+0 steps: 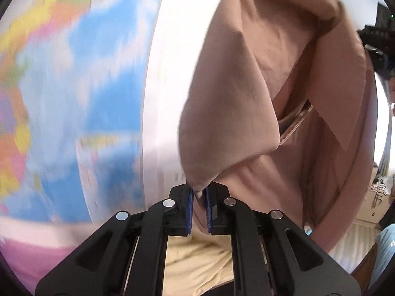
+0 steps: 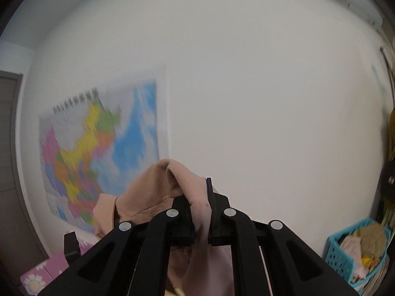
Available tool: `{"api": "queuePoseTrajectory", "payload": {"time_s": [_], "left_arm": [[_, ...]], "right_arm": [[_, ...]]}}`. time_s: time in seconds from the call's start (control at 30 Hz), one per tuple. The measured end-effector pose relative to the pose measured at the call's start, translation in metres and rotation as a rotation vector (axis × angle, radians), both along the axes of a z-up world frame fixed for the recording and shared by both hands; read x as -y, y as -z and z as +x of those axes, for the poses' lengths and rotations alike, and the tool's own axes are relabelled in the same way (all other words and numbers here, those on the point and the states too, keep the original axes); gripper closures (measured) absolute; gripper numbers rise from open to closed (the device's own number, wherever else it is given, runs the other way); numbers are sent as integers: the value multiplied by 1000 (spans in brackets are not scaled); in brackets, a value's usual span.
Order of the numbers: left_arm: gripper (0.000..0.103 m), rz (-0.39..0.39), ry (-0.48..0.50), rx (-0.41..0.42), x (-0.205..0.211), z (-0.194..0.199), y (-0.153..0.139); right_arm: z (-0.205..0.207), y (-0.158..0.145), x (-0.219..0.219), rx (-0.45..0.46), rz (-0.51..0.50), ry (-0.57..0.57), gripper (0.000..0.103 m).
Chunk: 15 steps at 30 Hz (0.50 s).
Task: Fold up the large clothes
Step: 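Lift the jacket with the left tool while the right tool grips its other edge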
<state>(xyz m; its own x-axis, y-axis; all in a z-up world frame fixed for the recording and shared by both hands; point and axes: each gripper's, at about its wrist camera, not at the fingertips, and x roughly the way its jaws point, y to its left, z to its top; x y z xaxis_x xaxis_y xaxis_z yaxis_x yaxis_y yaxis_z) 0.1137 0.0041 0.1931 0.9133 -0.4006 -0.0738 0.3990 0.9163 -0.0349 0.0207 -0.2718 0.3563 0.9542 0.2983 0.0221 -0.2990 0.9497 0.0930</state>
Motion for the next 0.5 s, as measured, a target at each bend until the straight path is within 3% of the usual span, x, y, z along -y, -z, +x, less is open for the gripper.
{"api": "queuePoseTrajectory", "payload": {"time_s": [0.13, 0.27, 0.4, 0.5], "left_arm": [[94, -13, -12, 123, -25, -59, -47], [97, -25, -54, 210, -52, -118, -86], [98, -10, -123, 253, -89, -183, -112], [99, 28, -181, 248, -109, -222, -107]], "right_arm": [[-63, -35, 1, 106, 8, -22, 97], [-105, -48, -4, 145, 32, -96, 97], [-135, -42, -15, 151, 80, -222, 97], [-145, -20, -37, 120, 84, -333, 97]]}}
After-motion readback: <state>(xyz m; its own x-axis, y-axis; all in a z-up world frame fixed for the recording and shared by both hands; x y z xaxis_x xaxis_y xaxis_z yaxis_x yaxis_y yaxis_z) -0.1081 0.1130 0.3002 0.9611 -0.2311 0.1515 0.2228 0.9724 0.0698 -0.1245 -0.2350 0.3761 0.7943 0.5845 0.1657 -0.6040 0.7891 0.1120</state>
